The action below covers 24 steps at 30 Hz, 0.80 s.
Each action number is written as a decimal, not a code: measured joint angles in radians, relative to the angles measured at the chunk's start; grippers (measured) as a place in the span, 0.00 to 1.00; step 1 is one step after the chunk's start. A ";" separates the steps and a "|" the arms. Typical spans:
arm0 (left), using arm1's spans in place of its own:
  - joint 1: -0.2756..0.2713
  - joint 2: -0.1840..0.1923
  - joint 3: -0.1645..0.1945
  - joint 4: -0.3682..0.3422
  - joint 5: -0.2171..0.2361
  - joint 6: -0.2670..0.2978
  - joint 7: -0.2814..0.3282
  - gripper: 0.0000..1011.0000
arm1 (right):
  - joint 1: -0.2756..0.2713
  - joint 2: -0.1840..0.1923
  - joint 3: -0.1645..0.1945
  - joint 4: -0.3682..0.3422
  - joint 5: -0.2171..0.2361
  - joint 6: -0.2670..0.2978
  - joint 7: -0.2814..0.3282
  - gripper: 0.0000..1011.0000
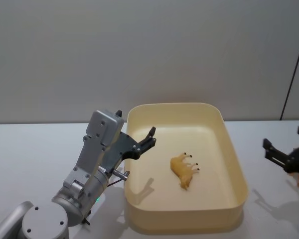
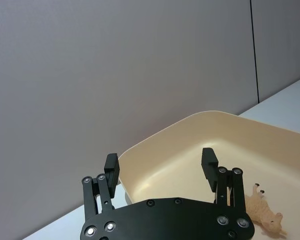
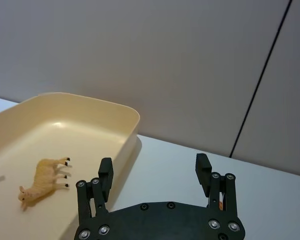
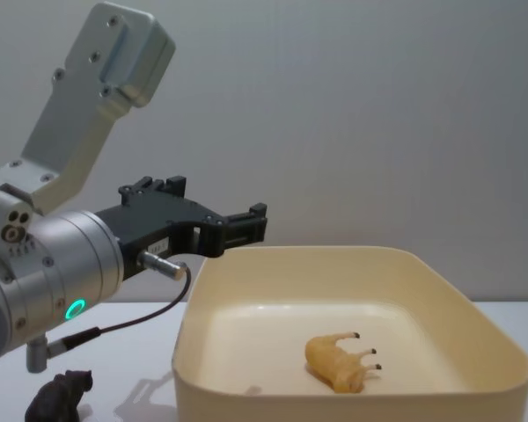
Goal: Pick up the toy alternately with two hands and place it into the central storage box.
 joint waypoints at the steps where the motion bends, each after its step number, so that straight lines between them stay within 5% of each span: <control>1: 0.000 0.000 0.000 0.000 0.000 0.000 0.000 0.99 | -0.006 0.004 0.003 -0.003 0.002 0.000 -0.004 0.99; 24: 0.000 0.000 0.000 0.000 0.000 0.000 0.000 0.99 | -0.094 0.051 0.052 0.018 -0.005 0.023 -0.097 0.99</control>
